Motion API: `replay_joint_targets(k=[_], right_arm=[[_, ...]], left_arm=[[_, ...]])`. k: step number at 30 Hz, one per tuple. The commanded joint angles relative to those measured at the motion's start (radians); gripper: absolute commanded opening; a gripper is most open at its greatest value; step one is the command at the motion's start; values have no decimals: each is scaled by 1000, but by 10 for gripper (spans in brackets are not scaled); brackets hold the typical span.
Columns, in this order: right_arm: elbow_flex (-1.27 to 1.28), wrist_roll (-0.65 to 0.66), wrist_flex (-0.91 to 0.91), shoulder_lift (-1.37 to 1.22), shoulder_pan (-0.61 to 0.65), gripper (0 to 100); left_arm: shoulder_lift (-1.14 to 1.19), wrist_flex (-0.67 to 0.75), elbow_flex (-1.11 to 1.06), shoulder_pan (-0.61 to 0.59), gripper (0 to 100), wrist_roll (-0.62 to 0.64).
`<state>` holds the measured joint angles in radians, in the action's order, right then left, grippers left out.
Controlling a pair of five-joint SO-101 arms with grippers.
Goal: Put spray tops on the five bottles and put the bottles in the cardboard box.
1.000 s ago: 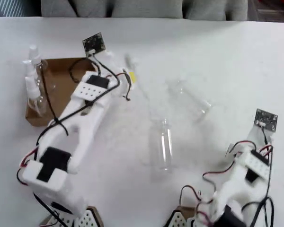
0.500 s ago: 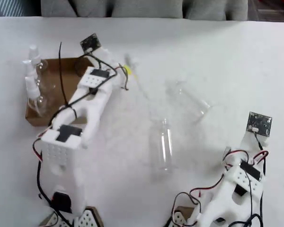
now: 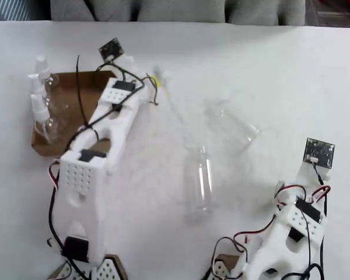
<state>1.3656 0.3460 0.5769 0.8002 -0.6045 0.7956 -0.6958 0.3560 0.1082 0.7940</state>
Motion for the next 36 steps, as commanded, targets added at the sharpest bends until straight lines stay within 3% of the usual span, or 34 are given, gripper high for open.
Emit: replay_joint_targets(k=[1, 3, 9, 22, 29, 36], right_arm=[[-6, 12, -18, 16, 2, 19], [-6, 12, -18, 16, 2, 19], [-5, 12, -35, 15, 2, 19], [-3, 12, -38, 15, 7, 19], [-3, 12, -38, 15, 7, 19], [8, 12, -70, 15, 7, 19]], left_arm=[[18, -18, 98, -22, 10, 6], [28, -20, 107, -28, 52, 11], [27, -23, 104, -24, 20, 11], [-27, -175, 92, 30, 20, 2], [-262, -183, -173, 137, 19, -101], [-570, -181, -539, 199, 20, -126]])
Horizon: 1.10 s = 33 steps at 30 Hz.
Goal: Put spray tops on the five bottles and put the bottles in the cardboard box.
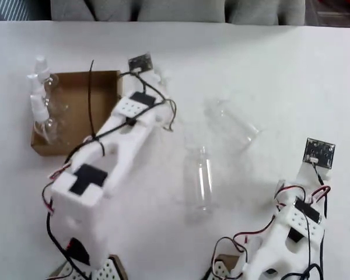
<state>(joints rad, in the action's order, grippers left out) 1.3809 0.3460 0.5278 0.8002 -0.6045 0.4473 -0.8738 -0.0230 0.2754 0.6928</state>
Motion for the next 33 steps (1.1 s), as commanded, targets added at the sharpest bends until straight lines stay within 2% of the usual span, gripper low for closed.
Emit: replay_joint_targets(k=[1, 7, 12, 15, 19, 22, 25, 28, 33], right_arm=[[-8, 12, -21, 15, 7, 19], [-6, 12, -21, 15, 7, 19], [-6, 12, -21, 15, 5, 19], [-6, 12, -18, 15, 7, 19], [-9, 21, -16, 24, 41, 19], [-44, 21, 5, 24, 65, 19], [-157, 20, 124, 24, 84, 21], [-322, 14, 352, 24, 114, 21], [-578, -3, 748, 19, 277, 21]], left_arm=[[-260, -3, -216, 38, 20, -52], [-507, 6, -532, 117, 20, -218], [-659, 181, -755, 136, 34, -272], [-707, 250, -830, 111, 147, -285], [-720, 226, -856, 99, 321, -284], [-727, 184, -856, 97, 333, -287], [-727, 130, -848, 97, 309, -288], [-728, 74, -813, 67, 292, -290], [-728, -14, -729, -58, 286, -290]])
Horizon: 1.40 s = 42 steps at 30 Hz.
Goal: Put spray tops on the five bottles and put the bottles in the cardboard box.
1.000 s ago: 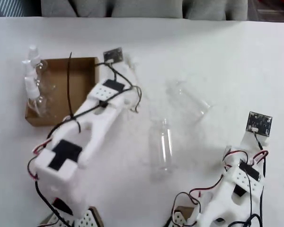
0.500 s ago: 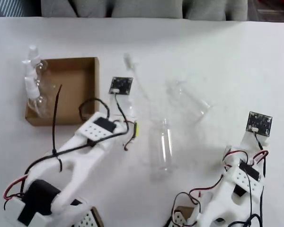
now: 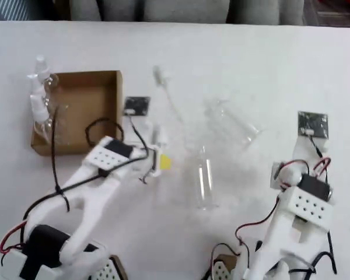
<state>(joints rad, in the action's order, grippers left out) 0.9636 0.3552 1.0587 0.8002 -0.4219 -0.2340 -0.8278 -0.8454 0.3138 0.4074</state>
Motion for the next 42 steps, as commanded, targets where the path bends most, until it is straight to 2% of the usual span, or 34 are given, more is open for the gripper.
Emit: replay_joint_targets(k=[1, 4, 7, 9, 13, 18, 24, 29, 38, 42], right_arm=[[-192, -41, 265, 16, 134, 21], [-233, -121, 335, 15, 252, 22], [-232, -129, 308, 13, 317, 22], [-226, -137, 298, 13, 409, 46], [-198, -276, 239, 12, 616, 111], [-190, -338, 162, 7, 750, 116], [-190, -434, 45, -203, 756, 117], [-258, -446, 33, -397, 756, 117], [-265, -453, -36, -487, 760, 159], [-270, -506, -65, -521, 762, 163]], left_arm=[[-47, -63, 98, -113, 286, -5], [-47, -64, 103, -124, 286, -5], [-47, -77, 106, -122, 286, -5], [-56, -89, 109, -122, 286, -5], [-160, -89, 69, -122, 286, -5], [-321, -29, -46, -111, 286, -5], [-358, -15, -77, -68, 288, -5], [-358, -14, -75, -70, 289, -5], [-358, -12, -75, -68, 289, -5], [-358, 6, -78, -68, 287, -5]])
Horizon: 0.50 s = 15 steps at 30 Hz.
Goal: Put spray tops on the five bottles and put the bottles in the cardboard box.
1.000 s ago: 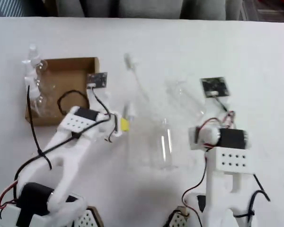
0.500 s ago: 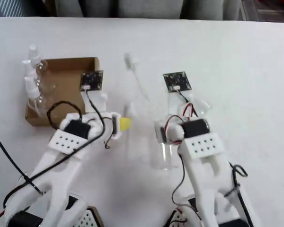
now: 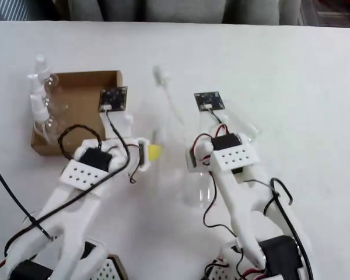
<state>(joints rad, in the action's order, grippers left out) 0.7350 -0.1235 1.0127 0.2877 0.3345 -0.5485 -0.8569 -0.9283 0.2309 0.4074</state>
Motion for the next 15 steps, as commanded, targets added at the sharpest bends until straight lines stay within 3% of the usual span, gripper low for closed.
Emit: replay_joint_targets(k=[1, 15], right_arm=[[-43, -31, -19, -16, 5, 163], [-54, -104, -36, -84, 8, 181]], left_arm=[[-44, 35, 5, 15, 287, -5], [-44, 37, 5, 15, 290, -5]])
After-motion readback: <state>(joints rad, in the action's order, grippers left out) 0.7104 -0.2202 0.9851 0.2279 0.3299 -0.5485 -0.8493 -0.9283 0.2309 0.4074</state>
